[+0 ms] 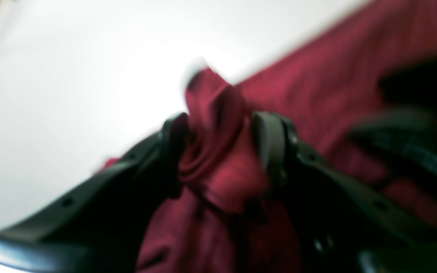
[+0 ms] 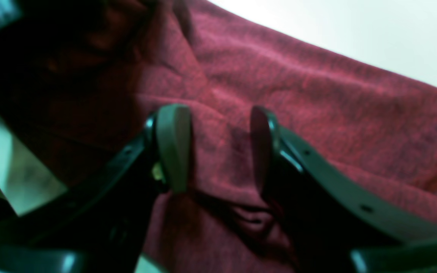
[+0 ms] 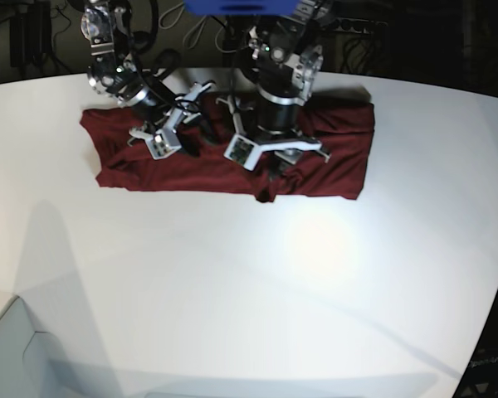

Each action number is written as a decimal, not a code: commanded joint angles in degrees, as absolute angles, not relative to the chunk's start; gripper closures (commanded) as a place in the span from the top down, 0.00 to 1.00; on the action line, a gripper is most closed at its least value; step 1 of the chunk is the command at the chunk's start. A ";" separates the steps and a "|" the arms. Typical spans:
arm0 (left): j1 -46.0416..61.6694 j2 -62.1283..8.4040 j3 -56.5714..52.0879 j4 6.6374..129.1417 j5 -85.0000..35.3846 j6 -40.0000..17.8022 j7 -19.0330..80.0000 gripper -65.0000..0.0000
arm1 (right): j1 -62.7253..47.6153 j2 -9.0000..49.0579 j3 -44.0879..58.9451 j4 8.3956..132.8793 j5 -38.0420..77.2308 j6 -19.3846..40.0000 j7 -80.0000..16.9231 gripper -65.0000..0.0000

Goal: Layout the t-shirt on the table in an organized manner, then fold the t-shirt properly
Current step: 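Fold the shirt end with the left gripper toward the right gripper, then press the folded layer flat with the left gripper and release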

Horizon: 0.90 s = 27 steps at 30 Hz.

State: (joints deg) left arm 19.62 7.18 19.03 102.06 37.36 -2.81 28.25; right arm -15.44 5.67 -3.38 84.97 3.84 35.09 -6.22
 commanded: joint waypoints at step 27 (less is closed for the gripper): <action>19.38 2.07 10.86 102.29 15.60 -1.89 36.35 0.00 | -14.37 5.85 -3.21 86.11 4.88 35.47 -4.88 0.41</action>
State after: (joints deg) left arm 19.53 1.61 10.79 101.27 15.79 -1.69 37.91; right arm -14.81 5.69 -3.27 84.99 3.84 35.07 -6.39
